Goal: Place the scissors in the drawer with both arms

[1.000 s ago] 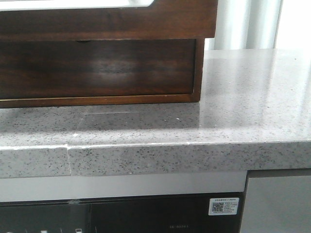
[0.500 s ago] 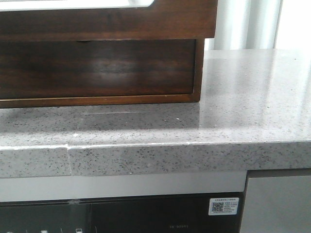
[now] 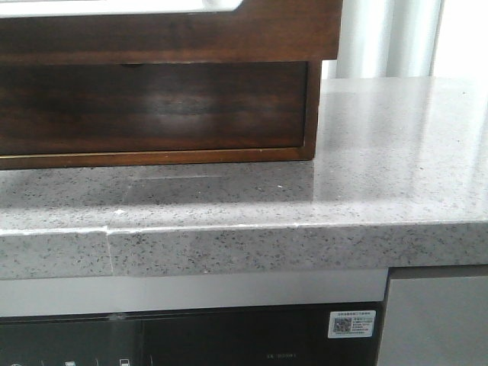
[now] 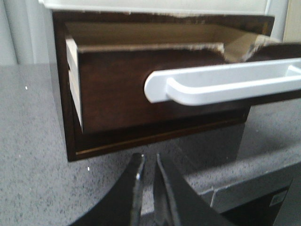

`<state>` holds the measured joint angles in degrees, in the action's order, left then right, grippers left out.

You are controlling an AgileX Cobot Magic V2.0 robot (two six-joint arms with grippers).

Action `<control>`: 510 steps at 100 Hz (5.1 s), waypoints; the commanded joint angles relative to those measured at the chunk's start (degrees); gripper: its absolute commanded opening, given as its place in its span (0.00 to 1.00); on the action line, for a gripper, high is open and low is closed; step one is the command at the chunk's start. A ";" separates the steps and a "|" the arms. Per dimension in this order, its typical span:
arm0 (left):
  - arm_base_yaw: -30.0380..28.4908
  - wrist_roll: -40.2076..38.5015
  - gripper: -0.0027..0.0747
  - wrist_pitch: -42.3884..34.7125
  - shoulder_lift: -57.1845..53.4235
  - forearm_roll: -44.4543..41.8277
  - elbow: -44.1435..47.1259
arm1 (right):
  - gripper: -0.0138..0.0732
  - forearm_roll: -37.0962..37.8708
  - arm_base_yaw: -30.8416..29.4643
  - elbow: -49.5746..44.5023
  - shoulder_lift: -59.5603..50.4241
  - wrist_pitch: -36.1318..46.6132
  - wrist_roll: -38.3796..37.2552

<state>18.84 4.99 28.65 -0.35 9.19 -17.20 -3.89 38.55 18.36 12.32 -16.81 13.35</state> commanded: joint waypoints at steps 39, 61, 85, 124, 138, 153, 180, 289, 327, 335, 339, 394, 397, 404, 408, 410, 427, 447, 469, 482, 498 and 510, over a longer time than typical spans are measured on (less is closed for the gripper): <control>0.22 0.04 0.04 -5.09 -1.18 1.65 1.48 | 0.05 0.13 -0.54 -0.33 0.53 4.52 -0.21; 0.22 0.04 0.04 -5.09 -1.18 1.65 1.48 | 0.05 0.13 -0.54 -0.33 0.53 4.43 -0.21; 0.22 0.04 0.04 -5.09 -1.18 1.65 2.15 | 0.05 0.13 -0.54 -0.33 0.53 4.43 -0.21; -6.83 -0.38 0.04 -26.72 -1.91 -0.29 12.37 | 0.05 0.13 -0.54 -0.33 0.53 4.30 -0.21; -11.84 -0.84 0.04 -31.22 -1.91 -1.50 14.19 | 0.05 0.13 -0.54 -0.33 0.53 4.30 -0.21; -17.24 -3.90 0.04 -37.74 -2.02 -3.99 18.41 | 0.05 0.13 -0.54 -0.33 0.53 4.30 -0.21; -20.54 -9.70 0.04 -31.25 -2.02 -9.19 18.36 | 0.05 0.13 -0.54 -0.33 0.53 4.30 -0.21; -20.43 -0.23 0.04 -13.23 -2.02 -9.19 18.36 | 0.05 0.13 -0.54 -0.33 0.53 4.30 -0.21; -20.43 -0.23 0.04 -13.23 -2.02 -9.19 18.36 | 0.05 1.19 -0.54 -0.33 0.53 5.04 -0.21; -20.43 -0.23 0.04 -13.23 -2.02 -9.19 18.36 | 0.05 1.19 -0.54 -0.33 0.53 6.23 -0.21; -20.43 -0.23 0.04 -13.23 -2.02 -9.19 18.36 | 0.05 1.19 -0.54 -0.33 0.64 6.50 -0.21; -20.43 -0.23 0.04 -13.23 -2.02 -9.19 18.36 | 0.05 9.16 -33.38 -10.06 -7.72 29.21 -9.48; -20.43 -0.23 0.04 -13.23 -2.02 -9.19 18.36 | 0.05 9.65 -36.18 -11.09 -9.17 29.21 -11.41; -20.43 -0.23 0.04 -13.23 -2.02 -9.19 18.36 | 0.05 9.75 -41.26 -12.94 -11.63 28.69 -13.35; -20.43 -0.23 0.04 -13.23 -2.02 -9.19 18.36 | 0.05 9.75 -43.74 -14.38 -13.21 28.12 -13.92; -20.43 -0.23 0.04 -13.23 -2.02 -9.19 18.36 | 0.05 9.75 -44.47 -14.78 -13.70 27.61 -13.92; -20.43 -0.23 0.04 -13.23 -1.91 -9.19 18.36 | 0.05 9.75 -49.70 -17.85 -14.08 21.63 -14.42; -20.43 -0.23 0.04 -13.33 -1.91 -8.83 18.36 | 0.05 9.52 -49.75 -20.05 -14.08 8.89 -15.12; -20.43 -0.23 0.04 -13.59 -1.91 -8.83 18.36 | 0.05 9.52 -49.75 -20.05 -14.08 -0.73 -14.73; -20.43 -0.23 0.04 -13.59 -1.91 -8.83 18.36 | 0.05 9.52 -49.75 -20.05 -14.08 -0.73 -14.73; -20.43 -0.23 0.04 -13.59 -1.91 -8.83 18.36 | 0.05 9.52 -49.75 -20.05 -14.08 -0.73 -14.73; -20.43 -0.23 0.04 -13.59 -1.91 -8.83 18.36 | 0.05 9.52 -49.75 -20.05 -14.08 -0.73 -14.73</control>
<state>-1.59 4.86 18.59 -0.35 0.00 0.30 5.12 -10.92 -0.93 -0.50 -18.61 -1.76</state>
